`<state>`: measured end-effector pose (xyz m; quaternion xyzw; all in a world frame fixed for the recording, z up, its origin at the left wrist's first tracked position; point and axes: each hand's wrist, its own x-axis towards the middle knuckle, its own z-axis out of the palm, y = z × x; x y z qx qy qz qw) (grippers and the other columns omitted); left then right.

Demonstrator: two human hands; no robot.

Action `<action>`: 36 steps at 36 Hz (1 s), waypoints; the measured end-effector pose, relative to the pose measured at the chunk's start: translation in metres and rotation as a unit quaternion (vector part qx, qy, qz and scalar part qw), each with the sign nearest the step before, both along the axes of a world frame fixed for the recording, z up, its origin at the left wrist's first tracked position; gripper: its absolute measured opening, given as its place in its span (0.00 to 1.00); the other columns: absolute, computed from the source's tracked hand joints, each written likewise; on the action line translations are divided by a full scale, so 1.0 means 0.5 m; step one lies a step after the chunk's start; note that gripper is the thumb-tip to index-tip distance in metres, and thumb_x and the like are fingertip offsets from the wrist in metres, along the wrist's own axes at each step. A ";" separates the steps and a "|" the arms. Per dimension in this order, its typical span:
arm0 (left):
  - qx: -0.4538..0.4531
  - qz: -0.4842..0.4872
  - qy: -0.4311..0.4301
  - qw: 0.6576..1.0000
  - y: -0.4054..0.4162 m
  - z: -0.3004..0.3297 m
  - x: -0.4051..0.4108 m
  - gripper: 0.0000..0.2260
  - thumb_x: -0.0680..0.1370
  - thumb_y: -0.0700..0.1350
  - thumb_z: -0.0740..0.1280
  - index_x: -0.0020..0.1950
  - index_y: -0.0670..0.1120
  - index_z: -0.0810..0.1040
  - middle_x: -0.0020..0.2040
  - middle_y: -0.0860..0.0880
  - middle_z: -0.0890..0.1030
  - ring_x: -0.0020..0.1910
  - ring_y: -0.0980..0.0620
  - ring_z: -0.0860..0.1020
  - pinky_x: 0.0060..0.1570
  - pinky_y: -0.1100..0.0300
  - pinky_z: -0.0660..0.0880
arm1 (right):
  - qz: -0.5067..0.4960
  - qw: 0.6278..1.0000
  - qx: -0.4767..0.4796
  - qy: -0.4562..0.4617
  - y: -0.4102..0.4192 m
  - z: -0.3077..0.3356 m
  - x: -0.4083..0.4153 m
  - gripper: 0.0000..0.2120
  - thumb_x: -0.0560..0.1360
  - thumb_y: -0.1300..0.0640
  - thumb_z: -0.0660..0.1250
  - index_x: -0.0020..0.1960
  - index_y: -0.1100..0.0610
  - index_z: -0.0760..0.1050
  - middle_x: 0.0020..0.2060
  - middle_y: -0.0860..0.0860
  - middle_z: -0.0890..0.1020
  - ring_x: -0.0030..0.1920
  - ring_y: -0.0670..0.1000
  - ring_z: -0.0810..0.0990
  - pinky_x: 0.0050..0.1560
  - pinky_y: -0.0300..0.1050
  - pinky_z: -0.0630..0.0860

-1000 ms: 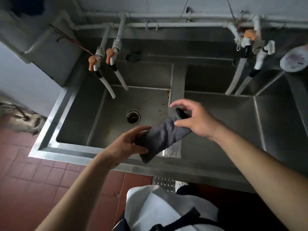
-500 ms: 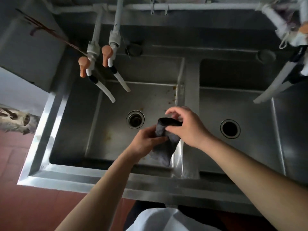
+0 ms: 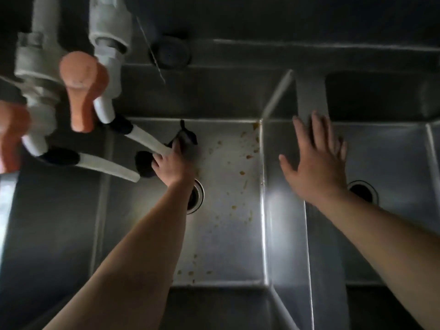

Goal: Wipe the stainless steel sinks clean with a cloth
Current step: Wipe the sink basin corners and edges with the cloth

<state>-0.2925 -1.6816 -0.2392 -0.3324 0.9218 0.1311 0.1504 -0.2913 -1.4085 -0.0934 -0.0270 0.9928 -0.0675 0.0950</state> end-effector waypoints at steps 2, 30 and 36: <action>0.054 -0.002 0.001 0.999 0.006 -0.044 -0.027 0.26 0.80 0.45 0.59 0.77 0.59 0.61 0.75 0.45 0.65 0.72 0.39 0.64 0.69 0.44 0.61 | -0.001 0.999 -0.029 0.041 0.005 -0.017 0.003 0.30 0.77 0.43 0.57 0.78 0.47 0.57 0.80 0.52 0.52 0.80 0.55 0.48 0.75 0.66 0.51; 0.000 -0.355 -0.037 0.934 0.166 -0.125 0.150 0.24 0.78 0.59 0.58 0.74 0.65 0.62 0.69 0.41 0.72 0.61 0.35 0.69 0.59 0.37 0.65 | -0.014 0.994 -0.083 0.066 0.012 -0.027 -0.003 0.30 0.74 0.48 0.59 0.75 0.51 0.66 0.79 0.55 0.58 0.79 0.57 0.52 0.68 0.61 0.65; 0.026 -0.464 -0.003 0.885 0.135 -0.133 0.221 0.23 0.79 0.56 0.58 0.74 0.68 0.64 0.72 0.44 0.72 0.69 0.36 0.69 0.66 0.37 0.65 | -0.014 0.996 -0.061 0.059 0.011 -0.021 -0.008 0.32 0.74 0.47 0.59 0.78 0.49 0.61 0.79 0.54 0.58 0.80 0.57 0.52 0.72 0.68 0.56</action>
